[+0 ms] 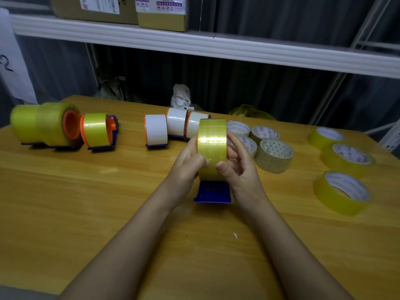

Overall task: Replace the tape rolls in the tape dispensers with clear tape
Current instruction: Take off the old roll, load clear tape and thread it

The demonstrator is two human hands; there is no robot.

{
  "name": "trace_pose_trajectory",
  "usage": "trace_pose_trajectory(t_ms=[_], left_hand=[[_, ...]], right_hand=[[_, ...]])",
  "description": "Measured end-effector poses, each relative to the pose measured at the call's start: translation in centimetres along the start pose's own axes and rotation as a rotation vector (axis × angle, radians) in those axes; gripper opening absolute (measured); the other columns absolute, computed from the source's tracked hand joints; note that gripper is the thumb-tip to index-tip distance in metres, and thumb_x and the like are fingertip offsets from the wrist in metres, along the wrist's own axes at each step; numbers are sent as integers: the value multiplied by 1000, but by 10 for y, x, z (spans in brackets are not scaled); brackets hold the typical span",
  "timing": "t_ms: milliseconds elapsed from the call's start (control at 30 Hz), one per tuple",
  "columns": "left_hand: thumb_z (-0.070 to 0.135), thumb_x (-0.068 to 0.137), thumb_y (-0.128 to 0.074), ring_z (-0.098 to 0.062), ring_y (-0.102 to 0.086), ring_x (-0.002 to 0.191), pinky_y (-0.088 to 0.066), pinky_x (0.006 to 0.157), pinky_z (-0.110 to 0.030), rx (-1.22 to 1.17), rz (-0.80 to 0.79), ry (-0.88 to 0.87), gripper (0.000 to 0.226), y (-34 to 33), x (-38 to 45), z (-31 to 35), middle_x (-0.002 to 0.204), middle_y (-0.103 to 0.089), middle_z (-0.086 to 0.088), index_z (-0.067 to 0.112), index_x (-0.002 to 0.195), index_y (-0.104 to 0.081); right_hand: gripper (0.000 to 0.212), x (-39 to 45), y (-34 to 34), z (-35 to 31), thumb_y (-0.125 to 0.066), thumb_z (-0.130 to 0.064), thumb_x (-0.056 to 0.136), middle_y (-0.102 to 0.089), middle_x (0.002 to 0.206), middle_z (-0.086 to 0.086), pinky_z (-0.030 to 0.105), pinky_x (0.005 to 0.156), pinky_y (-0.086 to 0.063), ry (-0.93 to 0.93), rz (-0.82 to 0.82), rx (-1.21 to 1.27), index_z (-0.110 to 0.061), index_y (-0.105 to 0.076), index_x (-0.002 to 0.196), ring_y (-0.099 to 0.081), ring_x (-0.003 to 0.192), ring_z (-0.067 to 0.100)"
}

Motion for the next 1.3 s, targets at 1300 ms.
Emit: trace_pose_trajectory(t_ms=[1300], left_hand=[[33, 73, -42, -21, -60, 102, -51, 81, -29, -38, -6, -11, 69, 2, -2, -1, 110, -61, -12, 0, 133, -38]], right_hand=[[91, 1, -1, -1, -67, -71, 62, -53, 127, -15, 8, 79, -48, 21, -20, -3, -33, -36, 139, -56, 108, -11]])
Point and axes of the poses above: each hand's wrist, its own x-axis towards the middle knuckle, its own y-axis out of the back of the hand, z = x × y, the point moved 8 cm from there along x, towards the middle knuckle
